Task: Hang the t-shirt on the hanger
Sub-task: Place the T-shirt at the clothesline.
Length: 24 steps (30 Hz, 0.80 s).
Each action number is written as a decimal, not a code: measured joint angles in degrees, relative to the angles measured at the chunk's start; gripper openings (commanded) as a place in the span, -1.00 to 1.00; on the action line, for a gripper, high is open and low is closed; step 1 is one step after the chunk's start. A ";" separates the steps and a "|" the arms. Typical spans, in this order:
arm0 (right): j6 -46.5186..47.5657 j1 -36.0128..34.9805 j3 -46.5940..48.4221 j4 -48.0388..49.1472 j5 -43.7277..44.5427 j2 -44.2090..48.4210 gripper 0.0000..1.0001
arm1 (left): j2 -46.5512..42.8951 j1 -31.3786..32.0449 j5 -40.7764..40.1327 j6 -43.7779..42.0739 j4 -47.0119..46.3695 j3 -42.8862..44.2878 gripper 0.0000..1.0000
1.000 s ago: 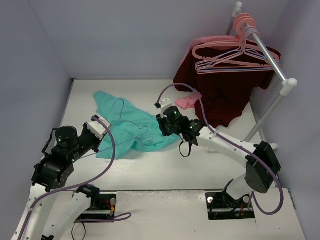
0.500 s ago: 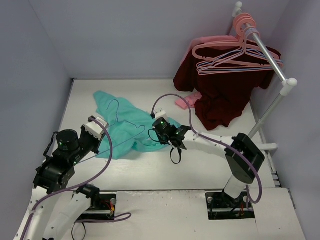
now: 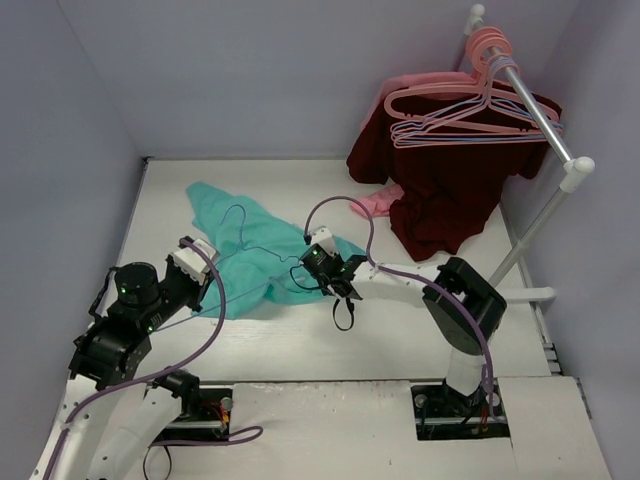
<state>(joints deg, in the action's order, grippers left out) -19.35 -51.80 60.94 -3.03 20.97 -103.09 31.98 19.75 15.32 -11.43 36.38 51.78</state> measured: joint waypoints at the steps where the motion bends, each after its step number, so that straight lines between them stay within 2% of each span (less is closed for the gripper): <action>1: -0.17 0.01 0.01 -0.13 0.19 -0.43 -0.50 | -0.04 0.00 0.30 0.11 -0.04 -0.22 -1.00; 4: -0.75 0.01 0.04 -0.26 0.74 -1.44 -0.57 | -0.08 0.00 1.62 0.27 -0.42 -0.86 -1.00; 9: -1.78 0.01 0.45 -0.36 1.31 -2.34 -1.00 | -0.10 0.05 3.35 1.00 -1.54 -2.29 -1.00; 19: 0.43 1.14 0.90 -0.47 1.30 -2.02 -1.00 | 0.45 0.38 6.05 3.28 -4.53 -6.10 -1.00; 24: 2.96 2.64 0.75 -0.67 -2.15 3.54 -1.00 | 0.92 0.66 7.23 4.94 -8.58 -8.13 -1.00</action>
<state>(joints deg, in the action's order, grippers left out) -16.39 -49.15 61.69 -3.69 18.81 -99.55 32.89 20.40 22.55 -6.49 27.81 43.65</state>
